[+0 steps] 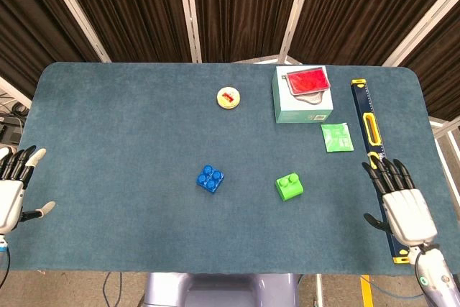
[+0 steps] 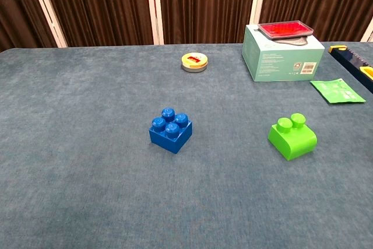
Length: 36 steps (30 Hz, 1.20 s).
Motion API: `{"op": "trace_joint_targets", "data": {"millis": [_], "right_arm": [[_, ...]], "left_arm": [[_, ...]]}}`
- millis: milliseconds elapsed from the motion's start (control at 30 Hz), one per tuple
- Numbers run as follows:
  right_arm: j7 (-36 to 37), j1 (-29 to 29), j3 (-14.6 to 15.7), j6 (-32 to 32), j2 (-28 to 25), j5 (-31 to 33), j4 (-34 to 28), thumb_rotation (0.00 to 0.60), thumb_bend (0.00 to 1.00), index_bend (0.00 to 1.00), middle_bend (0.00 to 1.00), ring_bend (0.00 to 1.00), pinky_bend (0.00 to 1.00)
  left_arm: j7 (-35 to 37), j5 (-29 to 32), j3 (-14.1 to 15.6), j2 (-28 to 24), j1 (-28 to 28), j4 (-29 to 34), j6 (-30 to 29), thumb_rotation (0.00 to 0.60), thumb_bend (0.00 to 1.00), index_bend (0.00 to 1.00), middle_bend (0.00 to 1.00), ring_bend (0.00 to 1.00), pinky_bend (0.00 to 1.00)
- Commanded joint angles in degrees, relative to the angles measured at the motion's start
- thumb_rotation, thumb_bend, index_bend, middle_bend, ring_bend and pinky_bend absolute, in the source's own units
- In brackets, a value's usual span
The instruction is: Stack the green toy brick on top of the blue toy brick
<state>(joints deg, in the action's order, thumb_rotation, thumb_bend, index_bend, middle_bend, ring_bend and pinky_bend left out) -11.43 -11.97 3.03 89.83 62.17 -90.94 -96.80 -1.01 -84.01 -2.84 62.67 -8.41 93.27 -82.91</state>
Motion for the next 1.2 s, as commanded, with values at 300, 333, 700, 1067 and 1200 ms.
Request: {"op": "trace_joint_targets", "data": {"millis": [300, 333, 700, 1067, 1200], "right_arm": [[-3.2, 1.3, -1.1, -2.3, 2.7, -0.8, 2.8, 0.600, 0.00, 0.00, 0.00, 0.00, 0.00], [-3.4, -1.1, -1.4, -6.1, 3.0, -1.2, 3.5, 0.600, 0.00, 0.00, 0.00, 0.00, 0.00], [-4.6, -17.8, -6.5, -29.7, 8.3, 0.0, 9.4, 0.600, 0.00, 0.00, 0.05, 0.00, 0.07], [-9.8, -25.2, -7.1, -41.6, 13.6, 3.9, 12.3, 0.600, 0.00, 0.07, 0.20, 0.06, 0.19], [-11.2, -26.0, -7.5, -42.4, 14.8, 5.6, 12.3, 0.600, 0.00, 0.07, 0.21, 0.08, 0.22]], "left_arm": [[1.8, 0.0, -0.6, -0.7, 0.0, 0.7, -0.1, 0.600, 0.00, 0.00, 0.00, 0.00, 0.00], [1.4, 0.0, -0.6, -0.6, -0.2, 0.7, 0.2, 0.600, 0.00, 0.00, 0.00, 0.00, 0.00], [-0.9, 4.1, -2.6, 1.5, -2.3, -1.2, 3.6, 0.600, 0.00, 0.00, 0.00, 0.00, 0.00], [-2.2, 7.3, -3.4, 2.4, -2.8, -2.4, 5.5, 0.600, 0.00, 0.00, 0.00, 0.00, 0.00], [-2.5, 8.5, -3.7, 2.6, -3.2, -3.1, 6.4, 0.600, 0.00, 0.00, 0.00, 0.00, 0.00]]}}
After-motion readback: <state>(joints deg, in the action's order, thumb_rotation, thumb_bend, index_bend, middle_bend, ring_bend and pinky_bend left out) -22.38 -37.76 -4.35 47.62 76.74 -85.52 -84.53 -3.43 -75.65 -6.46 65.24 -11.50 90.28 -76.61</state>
